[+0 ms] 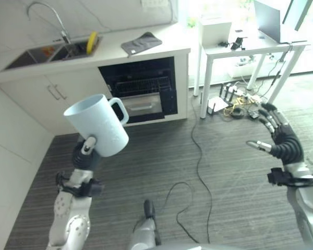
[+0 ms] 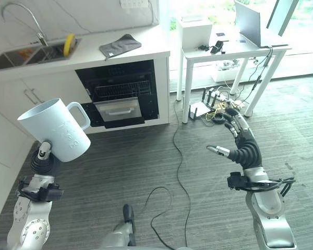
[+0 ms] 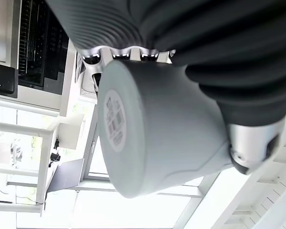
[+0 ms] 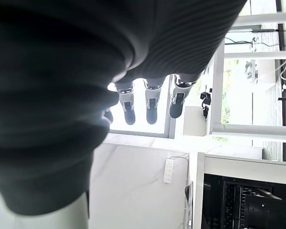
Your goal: Place the dishes in the dishwasher.
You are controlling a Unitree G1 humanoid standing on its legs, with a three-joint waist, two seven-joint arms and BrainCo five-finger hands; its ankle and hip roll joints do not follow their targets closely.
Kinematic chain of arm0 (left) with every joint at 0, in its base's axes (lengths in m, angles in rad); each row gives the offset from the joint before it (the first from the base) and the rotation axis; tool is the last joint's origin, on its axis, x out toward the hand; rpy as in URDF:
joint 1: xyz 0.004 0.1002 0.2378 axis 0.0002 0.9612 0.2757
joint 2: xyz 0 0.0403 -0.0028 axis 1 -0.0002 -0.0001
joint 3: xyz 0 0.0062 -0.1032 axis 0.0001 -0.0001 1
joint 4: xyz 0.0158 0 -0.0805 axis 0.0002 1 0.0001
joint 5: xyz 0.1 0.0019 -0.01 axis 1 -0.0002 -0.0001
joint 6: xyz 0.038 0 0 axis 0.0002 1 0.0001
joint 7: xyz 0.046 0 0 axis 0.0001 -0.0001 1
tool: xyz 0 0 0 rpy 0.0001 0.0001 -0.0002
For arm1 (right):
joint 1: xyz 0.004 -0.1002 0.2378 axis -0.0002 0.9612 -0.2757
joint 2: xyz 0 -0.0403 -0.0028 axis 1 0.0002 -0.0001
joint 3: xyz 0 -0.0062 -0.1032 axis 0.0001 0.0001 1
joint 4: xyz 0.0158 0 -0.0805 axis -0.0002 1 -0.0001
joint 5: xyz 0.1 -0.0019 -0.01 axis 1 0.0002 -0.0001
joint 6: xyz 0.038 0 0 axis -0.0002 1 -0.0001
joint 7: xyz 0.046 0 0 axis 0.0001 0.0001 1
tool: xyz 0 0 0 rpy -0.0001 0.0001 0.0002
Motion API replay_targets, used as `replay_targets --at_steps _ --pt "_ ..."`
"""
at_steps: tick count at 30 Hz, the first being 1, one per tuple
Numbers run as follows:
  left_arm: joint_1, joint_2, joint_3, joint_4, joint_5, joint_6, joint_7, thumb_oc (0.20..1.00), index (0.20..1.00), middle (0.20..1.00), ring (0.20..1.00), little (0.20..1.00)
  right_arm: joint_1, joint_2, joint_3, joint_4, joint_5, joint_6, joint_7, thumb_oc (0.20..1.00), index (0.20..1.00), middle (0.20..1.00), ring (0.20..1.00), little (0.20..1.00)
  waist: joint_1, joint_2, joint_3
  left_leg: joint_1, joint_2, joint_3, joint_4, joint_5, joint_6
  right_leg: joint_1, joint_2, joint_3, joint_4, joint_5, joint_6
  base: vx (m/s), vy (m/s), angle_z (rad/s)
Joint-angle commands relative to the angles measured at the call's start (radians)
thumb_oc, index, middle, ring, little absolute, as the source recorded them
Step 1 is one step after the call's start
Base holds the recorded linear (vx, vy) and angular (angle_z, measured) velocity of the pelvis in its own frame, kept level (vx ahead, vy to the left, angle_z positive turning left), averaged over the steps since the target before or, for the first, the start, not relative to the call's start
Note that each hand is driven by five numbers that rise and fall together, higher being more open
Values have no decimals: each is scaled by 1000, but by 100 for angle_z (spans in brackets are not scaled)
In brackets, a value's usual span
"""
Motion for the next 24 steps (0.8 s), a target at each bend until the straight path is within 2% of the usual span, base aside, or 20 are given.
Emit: replay_targets --at_steps 1,3,5,10,13,14,16,18,19,20,21,22,24 --pt "-32 40 36 -91 -5 -85 10 200 200 200 200 200 -18 -20 -35 -92 40 -55 29 1000 1000 1000 1000 1000 -6 47 -24 128 75 -7 4 104 -74 -43 -78 -14 -6 21 86 327 263 -39" --pt "-43 42 41 -91 -5 -75 17 200 200 200 200 200 -18 -11 -33 -100 36 -46 29 1000 1000 1000 1000 1000 1 46 -36 142 62 -5 4 102 -60 -33 -89 -13 23 -1 96 324 290 -48" --pt "-67 48 46 -91 -7 -57 5 200 200 200 200 200 -24 3 -31 -109 28 -37 9 1000 1000 1000 1000 1000 15 35 -62 152 32 3 4 85 -32 -27 -109 -25 57 -20 114 324 327 -29" --pt "-119 54 41 -99 12 -9 -5 200 200 200 200 200 -60 36 -19 -96 -8 -27 -39 1000 1000 1000 1000 1000 41 5 -94 181 -49 -30 4 37 34 -91 -159 -51 220 44 170 236 278 55" --pt "-126 51 50 -104 15 14 -19 200 200 200 200 200 -57 68 -15 -97 -27 -32 -38 1000 1000 1000 1000 1000 52 -3 -101 203 -91 -52 4 10 66 -155 -170 -64 402 127 191 186 253 55" --pt "-128 50 53 -105 19 20 -19 200 200 200 200 200 -50 79 -12 -99 -31 -34 -29 1000 1000 1000 1000 1000 52 2 -100 215 -98 -56 4 0 75 -197 -177 -73 503 157 193 170 259 31" --pt "-133 44 56 -103 32 22 -7 200 200 200 200 200 -45 89 3 -95 -44 -39 -7 1000 1000 1000 1000 1000 50 18 -89 248 -100 -59 4 -19 85 -290 -200 -107 666 166 182 161 243 28" --pt "-141 47 54 -100 33 19 17 200 200 200 200 200 -56 84 22 -84 -56 -36 1 1000 1000 1000 1000 1000 44 20 -82 264 -99 -60 4 -24 83 -334 -187 -113 639 124 163 168 92 8" --pt "-152 59 58 -102 6 25 25 200 200 200 200 200 -47 57 10 -84 -36 -38 -3 1000 1000 1000 1000 1000 36 10 -74 277 -113 -85 4 -22 81 -328 -142 -112 510 78 151 265 -39 -21" --pt "-146 58 66 -101 -6 23 5 200 200 200 200 200 -23 45 -19 -88 -12 -54 4 1000 1000 1000 1000 1000 23 4 -60 303 -119 -112 4 -32 75 -327 -131 -119 385 78 142 245 -58 -4" --pt "-143 58 67 -101 -7 20 2 200 200 200 200 200 -17 43 -24 -89 -7 -58 6 1000 1000 1000 1000 1000 19 4 -57 308 -118 -116 4 -34 73 -323 -128 -120 364 81 141 257 -125 39" --pt "-121 53 67 -104 -16 8 -19 200 200 200 200 200 6 28 -49 -87 18 -83 14 1000 1000 1000 1000 1000 -9 3 -43 343 -119 -134 4 -56 69 -346 -110 -94 251 113 138 207 -116 57" --pt "-108 54 58 -103 -16 -11 -21 200 200 200 200 200 9 27 -45 -90 22 -88 10 1000 1000 1000 1000 1000 -27 6 -39 369 -119 -140 4 -78 69 -373 -111 -89 210 154 146 217 -142 55"
